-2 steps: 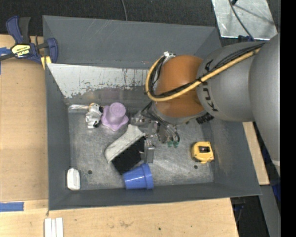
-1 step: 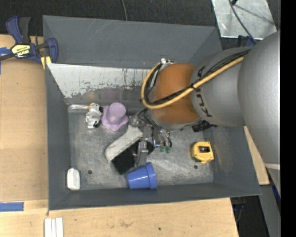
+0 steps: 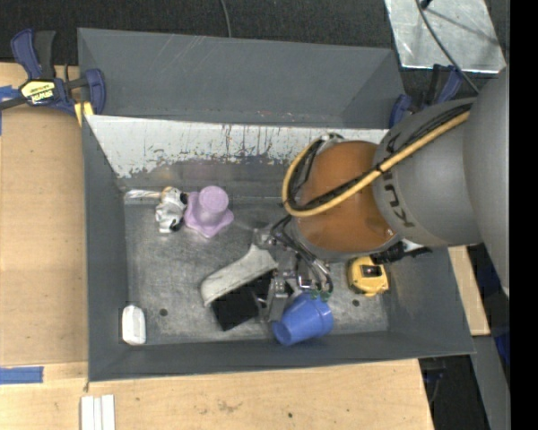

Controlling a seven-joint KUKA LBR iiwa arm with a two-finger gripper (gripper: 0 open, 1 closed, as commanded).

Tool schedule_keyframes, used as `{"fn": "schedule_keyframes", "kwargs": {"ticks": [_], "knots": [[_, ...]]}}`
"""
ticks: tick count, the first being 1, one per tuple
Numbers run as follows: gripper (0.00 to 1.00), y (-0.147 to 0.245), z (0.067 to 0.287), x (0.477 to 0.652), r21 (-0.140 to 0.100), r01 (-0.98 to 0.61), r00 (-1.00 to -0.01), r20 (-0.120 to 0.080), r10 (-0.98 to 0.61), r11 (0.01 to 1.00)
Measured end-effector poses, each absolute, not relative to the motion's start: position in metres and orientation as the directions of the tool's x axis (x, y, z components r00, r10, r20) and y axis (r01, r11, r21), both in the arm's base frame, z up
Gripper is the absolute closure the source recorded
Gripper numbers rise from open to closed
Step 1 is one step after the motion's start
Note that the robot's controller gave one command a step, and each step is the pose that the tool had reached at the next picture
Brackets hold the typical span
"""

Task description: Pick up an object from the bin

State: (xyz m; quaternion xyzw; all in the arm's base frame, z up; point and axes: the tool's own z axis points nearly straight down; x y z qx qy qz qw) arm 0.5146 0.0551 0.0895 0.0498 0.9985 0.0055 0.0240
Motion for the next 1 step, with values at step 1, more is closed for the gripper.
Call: {"fn": "schedule_keyframes", "kwargs": {"ticks": [1], "knots": [[1.00, 0.0515, 0.0848, 0.5274, 0.008, 0.390, -0.921, -0.001, 0.390, 0.921]]}}
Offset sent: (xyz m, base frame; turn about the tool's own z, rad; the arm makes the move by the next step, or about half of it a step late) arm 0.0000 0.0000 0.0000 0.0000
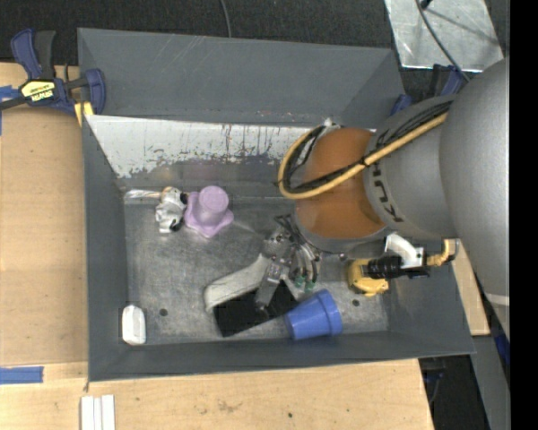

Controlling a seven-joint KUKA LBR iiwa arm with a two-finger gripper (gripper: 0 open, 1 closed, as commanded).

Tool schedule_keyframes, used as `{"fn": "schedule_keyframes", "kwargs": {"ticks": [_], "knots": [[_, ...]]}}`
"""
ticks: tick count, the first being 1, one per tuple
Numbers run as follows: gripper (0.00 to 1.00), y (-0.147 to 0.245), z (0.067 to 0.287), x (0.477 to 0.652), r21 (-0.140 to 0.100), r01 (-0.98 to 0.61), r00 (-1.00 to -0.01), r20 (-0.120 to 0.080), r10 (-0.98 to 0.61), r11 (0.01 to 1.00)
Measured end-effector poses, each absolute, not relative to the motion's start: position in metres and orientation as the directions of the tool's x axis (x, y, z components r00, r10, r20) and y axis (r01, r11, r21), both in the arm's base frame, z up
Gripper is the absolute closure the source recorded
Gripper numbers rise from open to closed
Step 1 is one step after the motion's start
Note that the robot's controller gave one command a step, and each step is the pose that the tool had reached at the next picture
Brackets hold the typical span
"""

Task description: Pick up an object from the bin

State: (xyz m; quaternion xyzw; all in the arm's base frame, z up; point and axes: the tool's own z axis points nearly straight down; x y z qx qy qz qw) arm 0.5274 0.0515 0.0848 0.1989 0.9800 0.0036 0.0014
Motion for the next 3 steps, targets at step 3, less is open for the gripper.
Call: {"fn": "schedule_keyframes", "kwargs": {"ticks": [3], "knots": [[1.00, 0.050, 0.116, 0.527, 0.001, 0.724, -0.689, -0.002, 0.724, 0.689]]}}
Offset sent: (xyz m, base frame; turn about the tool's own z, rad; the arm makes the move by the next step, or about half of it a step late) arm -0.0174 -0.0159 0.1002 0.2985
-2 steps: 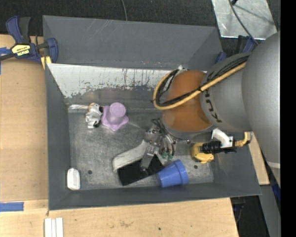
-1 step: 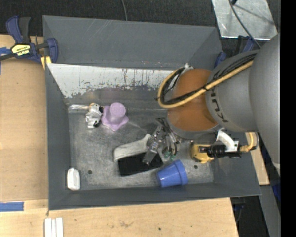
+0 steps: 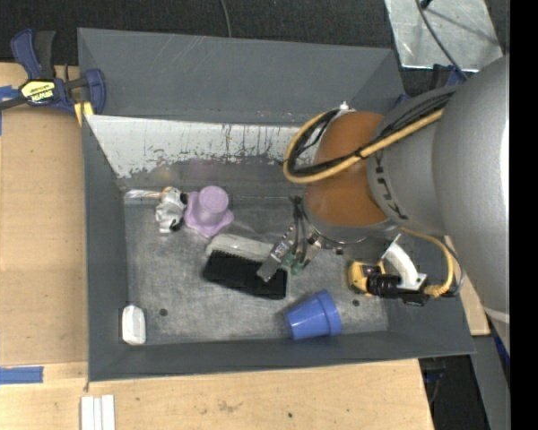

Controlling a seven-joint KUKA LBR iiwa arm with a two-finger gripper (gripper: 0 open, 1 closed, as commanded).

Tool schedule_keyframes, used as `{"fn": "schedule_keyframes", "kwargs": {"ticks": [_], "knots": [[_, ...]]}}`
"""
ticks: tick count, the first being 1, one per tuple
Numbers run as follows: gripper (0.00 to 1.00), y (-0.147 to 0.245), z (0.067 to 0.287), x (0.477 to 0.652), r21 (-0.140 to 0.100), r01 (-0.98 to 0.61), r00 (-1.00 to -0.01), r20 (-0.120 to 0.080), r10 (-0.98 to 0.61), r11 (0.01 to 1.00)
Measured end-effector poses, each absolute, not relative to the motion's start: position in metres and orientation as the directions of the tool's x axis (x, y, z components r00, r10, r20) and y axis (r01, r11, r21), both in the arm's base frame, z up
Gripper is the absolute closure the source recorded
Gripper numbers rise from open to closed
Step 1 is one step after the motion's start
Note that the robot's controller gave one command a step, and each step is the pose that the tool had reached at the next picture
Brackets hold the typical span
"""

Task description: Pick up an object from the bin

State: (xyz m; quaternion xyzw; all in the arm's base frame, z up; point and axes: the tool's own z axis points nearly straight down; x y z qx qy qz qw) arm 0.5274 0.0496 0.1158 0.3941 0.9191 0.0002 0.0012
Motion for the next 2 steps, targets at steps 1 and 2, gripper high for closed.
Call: {"fn": "schedule_keyframes", "kwargs": {"ticks": [1, 2], "knots": [[1.00, 0.0496, 0.1158, 0.5274, 0.001, 0.724, -0.689, -0.002, 0.724, 0.689], [1.00, 0.0490, 0.1187, 0.5278, 0.003, 0.732, -0.681, -0.004, 0.732, 0.681]]}}
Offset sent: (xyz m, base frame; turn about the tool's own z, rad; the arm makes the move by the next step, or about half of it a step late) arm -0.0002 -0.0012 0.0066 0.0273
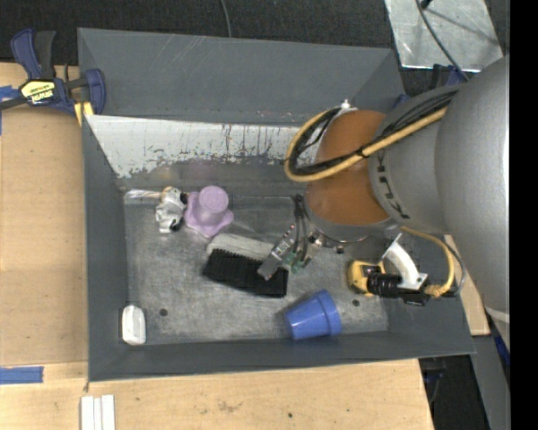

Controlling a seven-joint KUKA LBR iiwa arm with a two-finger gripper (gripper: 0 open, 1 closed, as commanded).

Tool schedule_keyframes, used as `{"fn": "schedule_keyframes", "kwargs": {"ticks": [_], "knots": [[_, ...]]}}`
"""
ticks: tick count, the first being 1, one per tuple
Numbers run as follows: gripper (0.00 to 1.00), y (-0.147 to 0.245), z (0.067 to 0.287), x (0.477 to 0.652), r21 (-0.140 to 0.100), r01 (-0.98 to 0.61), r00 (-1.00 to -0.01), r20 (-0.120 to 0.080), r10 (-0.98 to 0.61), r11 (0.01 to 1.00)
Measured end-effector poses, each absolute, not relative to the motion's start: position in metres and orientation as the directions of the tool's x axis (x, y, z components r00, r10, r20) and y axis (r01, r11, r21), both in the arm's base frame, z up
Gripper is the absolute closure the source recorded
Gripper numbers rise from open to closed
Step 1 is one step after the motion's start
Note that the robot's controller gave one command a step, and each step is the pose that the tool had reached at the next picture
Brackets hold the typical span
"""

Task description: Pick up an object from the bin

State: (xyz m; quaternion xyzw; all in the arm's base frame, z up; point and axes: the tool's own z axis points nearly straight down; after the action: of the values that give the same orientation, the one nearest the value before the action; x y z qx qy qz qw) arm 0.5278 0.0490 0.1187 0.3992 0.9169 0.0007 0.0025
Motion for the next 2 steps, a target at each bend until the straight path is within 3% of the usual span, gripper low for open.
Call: {"fn": "schedule_keyframes", "kwargs": {"ticks": [2], "knots": [[1.00, 0.042, 0.130, 0.535, 0.000, 0.737, -0.676, -0.002, 0.737, 0.676]]}}
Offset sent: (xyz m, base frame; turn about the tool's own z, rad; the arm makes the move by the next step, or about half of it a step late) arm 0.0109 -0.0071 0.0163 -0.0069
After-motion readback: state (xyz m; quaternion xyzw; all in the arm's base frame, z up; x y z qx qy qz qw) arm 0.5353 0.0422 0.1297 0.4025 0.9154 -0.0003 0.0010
